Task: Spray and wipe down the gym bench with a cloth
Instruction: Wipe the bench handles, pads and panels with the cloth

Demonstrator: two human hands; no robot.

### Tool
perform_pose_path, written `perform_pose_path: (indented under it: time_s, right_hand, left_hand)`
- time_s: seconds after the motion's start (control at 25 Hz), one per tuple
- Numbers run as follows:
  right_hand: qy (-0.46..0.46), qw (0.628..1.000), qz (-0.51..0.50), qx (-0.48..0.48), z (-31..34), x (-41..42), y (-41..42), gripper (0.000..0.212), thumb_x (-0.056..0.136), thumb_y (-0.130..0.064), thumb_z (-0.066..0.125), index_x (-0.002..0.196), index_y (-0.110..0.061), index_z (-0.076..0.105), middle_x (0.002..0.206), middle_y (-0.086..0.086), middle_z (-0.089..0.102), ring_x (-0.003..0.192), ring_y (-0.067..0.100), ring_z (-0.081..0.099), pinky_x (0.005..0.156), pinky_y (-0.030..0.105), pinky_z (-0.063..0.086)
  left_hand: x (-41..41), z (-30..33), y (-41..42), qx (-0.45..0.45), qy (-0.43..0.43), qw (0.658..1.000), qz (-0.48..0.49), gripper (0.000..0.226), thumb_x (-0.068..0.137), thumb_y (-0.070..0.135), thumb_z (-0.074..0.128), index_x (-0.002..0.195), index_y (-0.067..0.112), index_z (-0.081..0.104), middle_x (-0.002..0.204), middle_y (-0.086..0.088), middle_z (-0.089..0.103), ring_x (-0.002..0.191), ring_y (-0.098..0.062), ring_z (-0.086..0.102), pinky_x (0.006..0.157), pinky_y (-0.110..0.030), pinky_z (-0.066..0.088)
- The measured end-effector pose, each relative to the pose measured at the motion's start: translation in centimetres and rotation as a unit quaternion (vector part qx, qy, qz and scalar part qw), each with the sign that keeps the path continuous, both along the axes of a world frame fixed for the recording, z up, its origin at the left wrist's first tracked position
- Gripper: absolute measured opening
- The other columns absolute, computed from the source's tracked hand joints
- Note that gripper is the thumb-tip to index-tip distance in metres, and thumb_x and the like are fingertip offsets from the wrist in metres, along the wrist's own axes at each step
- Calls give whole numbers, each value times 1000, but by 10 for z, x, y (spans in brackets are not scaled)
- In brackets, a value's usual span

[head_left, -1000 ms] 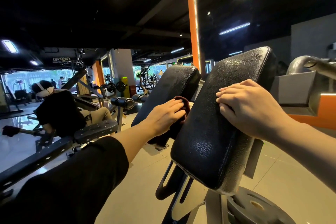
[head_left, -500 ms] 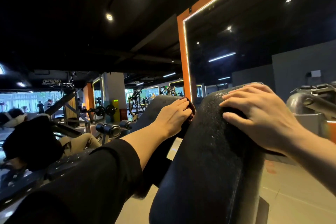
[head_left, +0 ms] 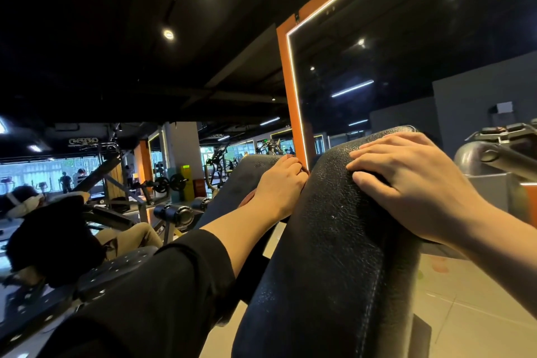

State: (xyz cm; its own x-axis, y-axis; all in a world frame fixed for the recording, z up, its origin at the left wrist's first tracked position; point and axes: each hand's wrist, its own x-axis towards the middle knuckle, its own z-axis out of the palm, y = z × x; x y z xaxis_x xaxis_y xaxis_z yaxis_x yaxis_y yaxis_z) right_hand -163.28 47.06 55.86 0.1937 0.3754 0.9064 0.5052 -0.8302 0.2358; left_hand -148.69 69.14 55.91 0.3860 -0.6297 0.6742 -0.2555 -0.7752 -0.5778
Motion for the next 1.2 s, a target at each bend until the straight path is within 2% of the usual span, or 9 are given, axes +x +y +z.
perform_pose_path:
  time_s: [0.12, 0.28, 0.4, 0.52, 0.68, 0.8, 0.92, 1.04, 1.2]
  right_hand:
    - [6, 1000, 7, 1, -1, -1, 0, 42, 84, -40, 38, 83, -21, 76, 91, -3, 74, 92, 22, 67, 89, 29, 29]
    - [8, 1000, -2, -1, -2, -5, 5, 43, 85, -40, 37, 83, -21, 76, 92, -2, 74, 93, 21, 67, 91, 30, 29]
    - [3, 1000, -18, -4, -4, -6, 9, 44, 86, -40, 36, 80, -20, 75, 89, -2, 74, 92, 22, 67, 92, 33, 31]
    - [-5, 1000, -19, 1, -4, -7, 9, 43, 86, -39, 37, 80, -19, 75, 90, -1, 74, 91, 22, 67, 92, 33, 31]
    - [-5, 1000, -10, 4, -5, -5, 8, 44, 87, -38, 37, 83, -18, 76, 94, -1, 74, 93, 21, 67, 93, 32, 30]
    - [-5, 1000, 0, 3, -4, -5, 5, 45, 86, -38, 38, 84, -17, 77, 96, 0, 75, 95, 21, 67, 93, 30, 29]
    - [-3, 1000, 5, 5, -5, -7, 4, 44, 86, -38, 38, 85, -18, 77, 96, -1, 75, 96, 21, 67, 93, 31, 30]
    - [4, 1000, 2, 9, -5, -7, 5, 44, 86, -38, 38, 85, -19, 77, 96, -1, 74, 96, 20, 67, 94, 30, 29]
    - [1, 1000, -3, 12, -6, -6, 6, 43, 86, -37, 38, 83, -18, 76, 93, -1, 75, 95, 21, 67, 94, 31, 30]
  left_hand:
    - [-11, -13, 7, -6, -12, 1000, -29, 12, 86, 17, 66, 94, 10, 70, 94, -5, 68, 93, -22, 60, 96, -34, 48]
    - [-36, -34, 31, 36, 10, 998, -57, 7, 80, 6, 68, 87, 5, 68, 85, -8, 66, 85, -24, 59, 80, -33, 55]
    - [-37, -22, 34, 64, 16, 996, -52, 16, 84, 2, 56, 96, 3, 66, 96, -11, 65, 96, -27, 59, 87, -37, 53]
    - [-27, 10, 8, -31, -1, 999, -15, 31, 93, 13, 39, 109, 7, 65, 111, -9, 63, 107, -25, 54, 97, -34, 46]
    - [-8, 15, -8, -84, 41, 994, 53, 24, 100, 32, 45, 111, 17, 60, 112, -2, 57, 104, -19, 48, 85, -26, 37]
    - [-7, 6, 2, -52, 34, 998, 15, 25, 97, 30, 50, 114, 16, 62, 114, -2, 61, 109, -20, 50, 93, -28, 40]
    - [-10, -3, 10, -14, -11, 1000, -4, 22, 90, 23, 62, 108, 12, 68, 109, -5, 67, 108, -23, 57, 100, -34, 45]
    - [-16, -17, 14, 2, -18, 999, -30, 15, 89, 16, 60, 98, 8, 67, 95, -7, 67, 95, -25, 59, 92, -39, 50]
    - [-32, -36, 29, 23, -18, 999, -35, 9, 85, 11, 63, 91, 7, 68, 84, -6, 65, 85, -24, 60, 84, -30, 51]
